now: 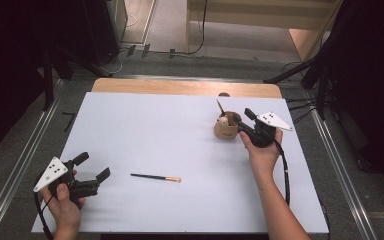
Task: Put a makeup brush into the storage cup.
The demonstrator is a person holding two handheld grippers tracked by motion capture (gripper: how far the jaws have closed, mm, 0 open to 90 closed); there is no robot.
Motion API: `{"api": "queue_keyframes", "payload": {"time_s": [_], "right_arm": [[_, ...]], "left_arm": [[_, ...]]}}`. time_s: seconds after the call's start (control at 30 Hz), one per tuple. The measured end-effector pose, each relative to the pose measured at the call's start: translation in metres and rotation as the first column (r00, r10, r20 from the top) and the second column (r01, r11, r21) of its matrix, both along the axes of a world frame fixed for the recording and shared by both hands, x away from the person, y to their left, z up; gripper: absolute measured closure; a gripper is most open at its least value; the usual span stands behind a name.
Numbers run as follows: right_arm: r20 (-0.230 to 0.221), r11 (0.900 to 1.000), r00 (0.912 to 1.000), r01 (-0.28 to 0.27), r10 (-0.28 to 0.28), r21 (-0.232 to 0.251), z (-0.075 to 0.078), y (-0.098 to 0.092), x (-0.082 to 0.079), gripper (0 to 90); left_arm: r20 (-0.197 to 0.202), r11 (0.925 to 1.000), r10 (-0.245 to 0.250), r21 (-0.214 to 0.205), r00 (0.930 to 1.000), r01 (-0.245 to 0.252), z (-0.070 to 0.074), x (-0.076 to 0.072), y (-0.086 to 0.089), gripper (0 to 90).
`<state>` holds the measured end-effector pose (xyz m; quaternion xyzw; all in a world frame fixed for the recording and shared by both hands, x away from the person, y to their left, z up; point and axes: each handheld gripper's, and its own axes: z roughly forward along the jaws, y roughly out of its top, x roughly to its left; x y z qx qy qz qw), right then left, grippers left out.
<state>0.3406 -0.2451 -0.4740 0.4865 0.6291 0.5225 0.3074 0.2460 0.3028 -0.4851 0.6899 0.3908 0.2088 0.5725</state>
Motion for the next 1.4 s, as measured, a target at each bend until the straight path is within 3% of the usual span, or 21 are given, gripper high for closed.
{"api": "queue_keyframes", "payload": {"time_s": [0.13, 0.23, 0.4, 0.67, 0.8, 1.07, 1.17, 1.4], "right_arm": [[0.028, 0.9988, 0.9990, -0.037, 0.036, 0.033, 0.001, -0.005, -0.011, 40.4], [0.005, 0.9983, 0.9987, -0.052, 0.052, 0.026, 0.003, -0.008, -0.016, 38.5], [0.025, 0.9981, 0.9983, -0.053, 0.052, 0.031, 0.004, -0.012, -0.032, 34.9], [0.015, 0.9978, 0.9981, -0.061, 0.060, 0.026, 0.002, -0.016, -0.049, 29.7], [0.002, 0.9965, 0.9973, -0.074, 0.074, 0.038, 0.002, -0.022, -0.060, 20.3], [0.009, 0.9946, 0.9952, -0.098, 0.097, 0.035, 0.002, -0.028, -0.070, 9.1], [0.012, 0.9926, 0.9930, -0.118, 0.117, 0.029, 0.000, -0.032, -0.075, 1.1], [0.010, 0.9948, 0.9949, -0.101, 0.101, 0.016, -0.003, -0.038, -0.083, 0.0]], "left_arm": [[0.001, 1.0000, 0.003, -0.001, 1.0000, -0.003, 0.000, 0.000, 0.001, 0.2], [0.001, 1.0000, 0.001, 0.002, 1.0000, -0.001, 0.000, 0.000, -0.001, 0.2], [0.000, 0.9999, -0.004, 0.013, 1.0000, 0.004, 0.000, 0.000, -0.002, 0.2], [0.001, 0.9999, -0.003, 0.012, 1.0000, 0.003, 0.000, -0.001, -0.002, 0.2], [0.000, 0.9999, -0.004, 0.014, 1.0000, 0.004, 0.000, -0.001, -0.003, 0.2], [0.002, 0.9998, -0.006, 0.020, 1.0000, 0.006, 0.000, -0.001, -0.004, 0.2], [0.000, 0.9997, -0.006, 0.024, 1.0000, 0.006, 0.000, -0.001, -0.004, 0.2], [0.000, 0.9996, -0.004, 0.026, 1.0000, 0.004, -0.001, 0.000, -0.005, 0.2]]}}
